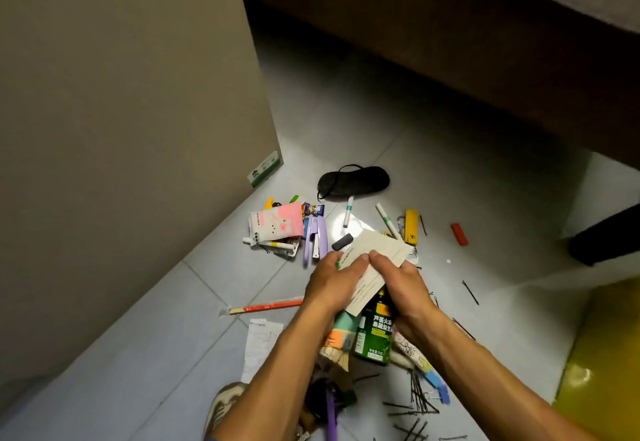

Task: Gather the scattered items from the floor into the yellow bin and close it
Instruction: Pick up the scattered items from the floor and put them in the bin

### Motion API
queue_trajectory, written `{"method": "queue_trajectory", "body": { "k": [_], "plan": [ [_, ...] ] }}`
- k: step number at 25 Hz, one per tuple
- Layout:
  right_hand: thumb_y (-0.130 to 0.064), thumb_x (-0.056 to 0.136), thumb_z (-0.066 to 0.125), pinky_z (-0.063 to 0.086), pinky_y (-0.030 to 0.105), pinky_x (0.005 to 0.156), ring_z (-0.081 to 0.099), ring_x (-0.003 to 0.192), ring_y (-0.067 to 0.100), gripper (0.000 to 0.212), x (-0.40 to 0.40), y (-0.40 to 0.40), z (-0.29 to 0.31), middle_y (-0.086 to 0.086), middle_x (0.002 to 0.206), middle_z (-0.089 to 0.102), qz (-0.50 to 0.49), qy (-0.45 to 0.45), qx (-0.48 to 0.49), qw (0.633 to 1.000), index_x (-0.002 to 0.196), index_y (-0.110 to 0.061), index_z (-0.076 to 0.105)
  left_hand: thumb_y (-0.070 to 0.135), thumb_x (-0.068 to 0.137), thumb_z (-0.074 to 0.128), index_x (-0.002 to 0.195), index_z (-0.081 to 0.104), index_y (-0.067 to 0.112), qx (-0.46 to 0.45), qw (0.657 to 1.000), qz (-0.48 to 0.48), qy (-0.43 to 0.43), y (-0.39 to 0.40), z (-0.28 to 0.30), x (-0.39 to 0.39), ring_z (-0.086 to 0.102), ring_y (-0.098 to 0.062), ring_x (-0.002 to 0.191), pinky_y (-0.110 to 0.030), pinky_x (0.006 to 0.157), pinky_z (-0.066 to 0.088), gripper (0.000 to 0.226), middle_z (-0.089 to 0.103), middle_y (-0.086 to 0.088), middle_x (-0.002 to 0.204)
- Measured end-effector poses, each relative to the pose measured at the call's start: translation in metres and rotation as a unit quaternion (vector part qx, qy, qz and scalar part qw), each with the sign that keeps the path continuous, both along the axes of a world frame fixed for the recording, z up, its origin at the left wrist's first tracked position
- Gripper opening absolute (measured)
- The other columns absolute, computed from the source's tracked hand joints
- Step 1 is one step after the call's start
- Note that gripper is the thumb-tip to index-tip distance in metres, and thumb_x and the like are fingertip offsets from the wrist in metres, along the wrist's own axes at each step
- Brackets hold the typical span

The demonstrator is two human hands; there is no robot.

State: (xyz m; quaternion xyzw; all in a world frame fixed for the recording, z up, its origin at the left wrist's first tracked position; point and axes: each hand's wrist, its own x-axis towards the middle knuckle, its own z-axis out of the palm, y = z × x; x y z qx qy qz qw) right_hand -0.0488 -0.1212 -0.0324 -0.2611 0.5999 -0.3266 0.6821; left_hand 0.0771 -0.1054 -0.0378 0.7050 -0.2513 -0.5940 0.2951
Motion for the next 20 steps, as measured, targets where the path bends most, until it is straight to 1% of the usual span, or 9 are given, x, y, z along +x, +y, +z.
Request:
{"method": "queue_trajectory", "body": {
  "k": [2, 5, 6, 9, 12, 15, 16, 18, 20],
  "plan": [
    [-0.022, 0.093, 0.062, 0.061, 0.038, 0.066, 0.074, 0.077, 0.034, 0.023, -0.018, 0.004, 0.029, 0.02, 0.089, 0.075, -0.027, 0.001, -0.01, 1.0, 0.106, -0.003, 0.065, 0.059, 0.078, 0.065, 0.107, 0.061, 0.031, -0.004, 1.0, -0.015, 0.017, 0.0, 0.028, -0.02, 0.074, -0.017, 0.079, -0.037, 0.071, 0.062, 0.041, 0.076, 0.003, 0.092],
    [-0.017, 0.093, 0.061, 0.06, 0.036, 0.064, 0.073, 0.072, 0.029, 0.022, -0.057, 0.014, 0.075, 0.018, 0.085, 0.075, -0.072, -0.009, -0.042, 0.996, 0.107, 0.0, 0.065, 0.057, 0.081, 0.063, 0.103, 0.063, 0.029, -0.038, 0.997, -0.051, 0.034, 0.002, 0.073, -0.061, 0.074, -0.013, 0.069, -0.026, 0.054, 0.056, 0.035, 0.076, 0.005, 0.08],
    [-0.016, 0.093, 0.061, 0.06, 0.035, 0.063, 0.073, 0.07, 0.027, 0.021, -0.074, 0.018, 0.091, 0.016, 0.083, 0.076, -0.093, -0.01, -0.058, 0.994, 0.106, 0.0, 0.065, 0.055, 0.082, 0.064, 0.104, 0.064, 0.027, -0.052, 0.996, -0.06, 0.042, 0.002, 0.086, -0.079, 0.074, -0.012, 0.066, -0.023, 0.051, 0.053, 0.035, 0.076, 0.004, 0.079],
    [-0.017, 0.092, 0.062, 0.062, 0.04, 0.068, 0.075, 0.076, 0.029, 0.018, -0.136, 0.037, 0.128, 0.014, 0.085, 0.077, -0.156, 0.003, -0.089, 0.984, 0.103, -0.004, 0.066, 0.054, 0.08, 0.066, 0.103, 0.064, 0.025, -0.092, 0.987, -0.118, 0.063, 0.006, 0.121, -0.142, 0.073, -0.011, 0.064, -0.022, 0.05, 0.052, 0.036, 0.076, 0.004, 0.077],
    [-0.021, 0.092, 0.064, 0.061, 0.038, 0.062, 0.075, 0.077, 0.029, 0.016, -0.219, 0.071, 0.151, 0.012, 0.086, 0.077, -0.243, 0.026, -0.104, 0.964, 0.102, -0.01, 0.066, 0.059, 0.079, 0.064, 0.103, 0.063, 0.026, -0.119, 0.969, -0.209, 0.058, 0.023, 0.146, -0.227, 0.073, -0.015, 0.074, -0.03, 0.06, 0.057, 0.04, 0.075, 0.003, 0.084],
    [-0.02, 0.091, 0.064, 0.059, 0.038, 0.066, 0.075, 0.081, 0.03, 0.021, -0.294, 0.103, 0.16, 0.012, 0.092, 0.077, -0.32, 0.056, -0.118, 0.938, 0.109, -0.009, 0.066, 0.058, 0.08, 0.062, 0.109, 0.062, 0.023, -0.134, 0.947, -0.288, 0.048, 0.041, 0.158, -0.309, 0.07, -0.02, 0.09, -0.041, 0.082, 0.059, 0.045, 0.071, -0.001, 0.102],
    [-0.019, 0.091, 0.064, 0.059, 0.038, 0.067, 0.075, 0.081, 0.029, 0.022, -0.315, 0.109, 0.162, 0.013, 0.093, 0.077, -0.339, 0.067, -0.12, 0.931, 0.11, -0.008, 0.067, 0.057, 0.081, 0.062, 0.111, 0.062, 0.021, -0.133, 0.942, -0.305, 0.05, 0.045, 0.159, -0.333, 0.069, -0.021, 0.093, -0.043, 0.087, 0.057, 0.047, 0.07, -0.002, 0.106],
    [-0.019, 0.091, 0.065, 0.059, 0.038, 0.068, 0.074, 0.078, 0.028, 0.02, -0.351, 0.115, 0.162, 0.014, 0.093, 0.076, -0.373, 0.09, -0.123, 0.915, 0.107, -0.007, 0.068, 0.054, 0.082, 0.063, 0.116, 0.061, 0.02, -0.136, 0.935, -0.324, 0.05, 0.048, 0.164, -0.371, 0.067, -0.022, 0.097, -0.042, 0.091, 0.055, 0.048, 0.068, -0.002, 0.112],
    [-0.023, 0.092, 0.063, 0.059, 0.043, 0.075, 0.073, 0.08, 0.027, 0.016, -0.382, 0.112, 0.159, 0.014, 0.098, 0.075, -0.387, 0.142, -0.134, 0.901, 0.101, -0.011, 0.068, 0.052, 0.087, 0.058, 0.13, 0.053, 0.023, -0.144, 0.927, -0.344, 0.048, 0.044, 0.165, -0.394, 0.062, -0.023, 0.108, -0.043, 0.096, 0.052, 0.052, 0.061, -0.001, 0.128]
  ]
}}
